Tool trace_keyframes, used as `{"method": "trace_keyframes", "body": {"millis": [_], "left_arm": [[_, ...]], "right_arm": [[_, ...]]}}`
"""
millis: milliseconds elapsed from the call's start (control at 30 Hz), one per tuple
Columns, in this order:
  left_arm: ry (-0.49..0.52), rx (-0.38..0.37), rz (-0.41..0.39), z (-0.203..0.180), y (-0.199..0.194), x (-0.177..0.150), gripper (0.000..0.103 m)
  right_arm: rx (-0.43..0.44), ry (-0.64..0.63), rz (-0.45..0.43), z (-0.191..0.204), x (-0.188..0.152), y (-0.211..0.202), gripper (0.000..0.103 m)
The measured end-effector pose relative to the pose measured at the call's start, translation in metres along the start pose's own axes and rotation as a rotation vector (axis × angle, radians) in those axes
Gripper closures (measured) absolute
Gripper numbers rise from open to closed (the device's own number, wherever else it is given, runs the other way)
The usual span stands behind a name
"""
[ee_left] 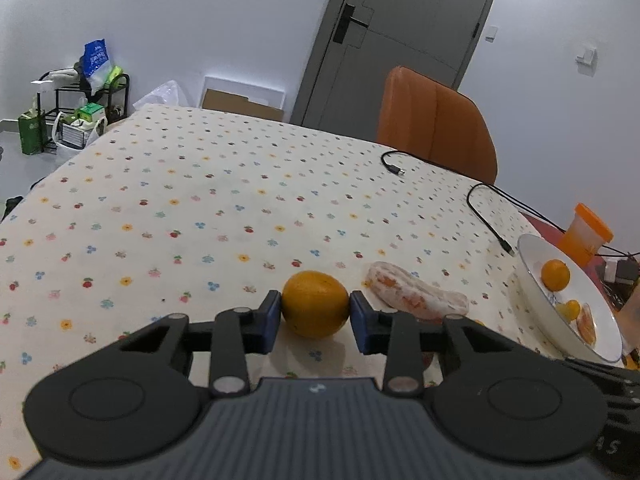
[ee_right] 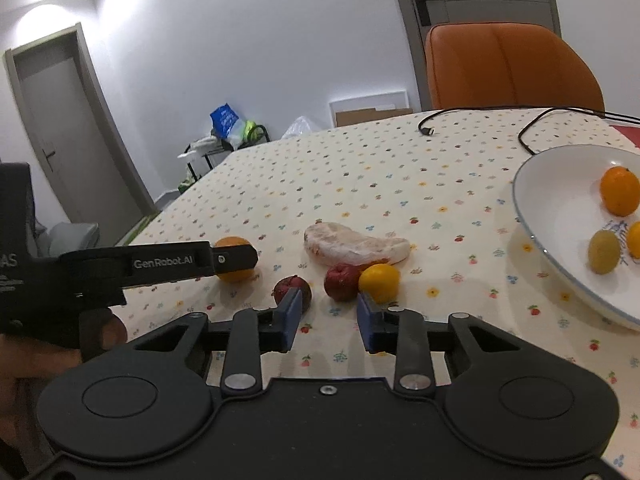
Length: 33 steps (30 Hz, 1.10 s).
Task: Organize fruits
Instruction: 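Grasp a red plum with the right tool while the left tool grasps a large orange, then carry the orange in the left tool and plum in the right tool over the white bowl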
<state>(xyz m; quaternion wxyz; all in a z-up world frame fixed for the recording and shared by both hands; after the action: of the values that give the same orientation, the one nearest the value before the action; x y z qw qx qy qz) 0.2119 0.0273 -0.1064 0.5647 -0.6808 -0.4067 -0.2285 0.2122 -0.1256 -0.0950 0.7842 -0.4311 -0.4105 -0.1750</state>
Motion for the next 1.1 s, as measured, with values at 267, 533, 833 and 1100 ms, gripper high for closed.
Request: {"method": "trace_keyframes", "body": {"millis": [267, 533, 833, 1100], "left_arm": [[-0.019, 0.009, 0.000, 0.016, -0.007, 0.003, 0.068], [-0.036, 0.020, -0.006, 0.028, -0.010, 0.004, 0.068], [-0.021, 0.013, -0.016, 0.022, -0.018, 0.005, 0.068], [0.035, -0.011, -0.038, -0.003, -0.028, 0.011, 0.068]], "right_arm": [[-0.035, 0.020, 0.000, -0.004, 0.003, 0.011, 0.073], [-0.068, 0.005, 0.003, -0.005, 0.005, 0.021, 0.077], [-0.065, 0.028, -0.035, -0.007, 0.005, 0.008, 0.081], [-0.074, 0.051, -0.109, -0.015, 0.010, -0.024, 0.081]]}}
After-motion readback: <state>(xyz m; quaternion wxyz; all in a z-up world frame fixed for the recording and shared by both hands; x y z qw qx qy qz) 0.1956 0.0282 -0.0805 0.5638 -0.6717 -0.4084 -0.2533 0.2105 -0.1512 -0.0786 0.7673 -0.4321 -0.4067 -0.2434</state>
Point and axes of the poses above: each gripper's, at about its wrist camera, not at the fingertips, and y roughly the way its jaws point, z to its left, x to its top, the point moved 8 cm from there along y, roughly the way its jaws point, and after that the axes turned 3 degrees about x, right-handed, at the moved point
